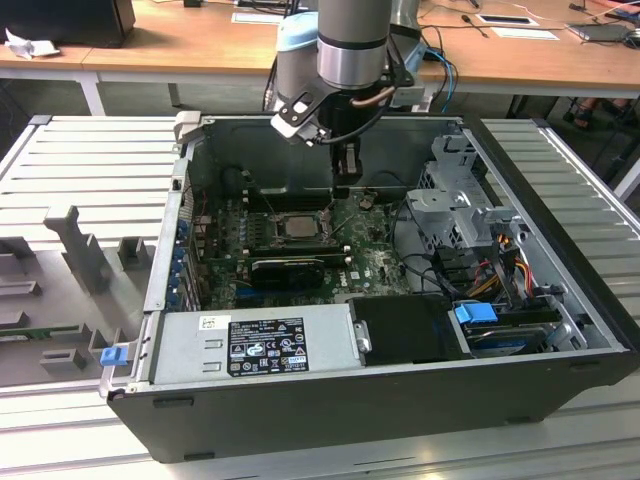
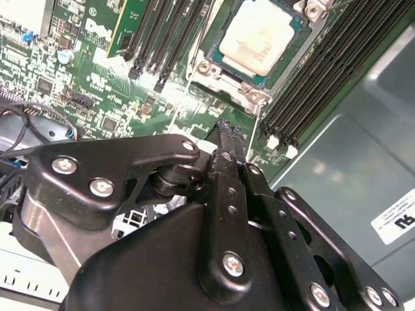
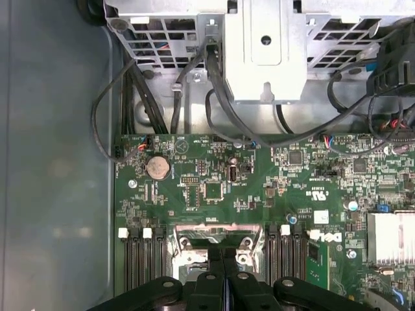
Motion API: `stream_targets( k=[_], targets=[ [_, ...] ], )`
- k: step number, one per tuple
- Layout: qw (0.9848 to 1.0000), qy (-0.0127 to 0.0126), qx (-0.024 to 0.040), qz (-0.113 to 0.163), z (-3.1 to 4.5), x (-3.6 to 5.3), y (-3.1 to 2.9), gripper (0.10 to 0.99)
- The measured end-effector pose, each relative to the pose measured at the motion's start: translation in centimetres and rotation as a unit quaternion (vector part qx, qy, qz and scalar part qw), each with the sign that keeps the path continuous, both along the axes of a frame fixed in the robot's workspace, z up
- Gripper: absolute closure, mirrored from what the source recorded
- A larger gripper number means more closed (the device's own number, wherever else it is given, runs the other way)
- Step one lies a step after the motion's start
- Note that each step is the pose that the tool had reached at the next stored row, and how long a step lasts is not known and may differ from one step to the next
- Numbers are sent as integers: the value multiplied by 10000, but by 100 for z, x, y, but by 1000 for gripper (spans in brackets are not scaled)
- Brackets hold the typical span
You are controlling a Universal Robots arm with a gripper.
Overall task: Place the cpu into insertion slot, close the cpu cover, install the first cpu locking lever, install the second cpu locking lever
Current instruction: 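Close the cpu cover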
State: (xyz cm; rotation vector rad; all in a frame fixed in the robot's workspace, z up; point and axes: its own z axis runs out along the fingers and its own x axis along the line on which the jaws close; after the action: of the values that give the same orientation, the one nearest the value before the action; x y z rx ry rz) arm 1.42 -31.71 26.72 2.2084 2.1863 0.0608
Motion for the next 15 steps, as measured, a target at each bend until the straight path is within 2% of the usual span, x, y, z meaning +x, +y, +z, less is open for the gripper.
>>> stream_targets(
  k=[6,15],
  targets=[
    [10000,23,1,1,-1,112,1,980],
    [10000,37,0,4,0,232,7,980]
  ],
)
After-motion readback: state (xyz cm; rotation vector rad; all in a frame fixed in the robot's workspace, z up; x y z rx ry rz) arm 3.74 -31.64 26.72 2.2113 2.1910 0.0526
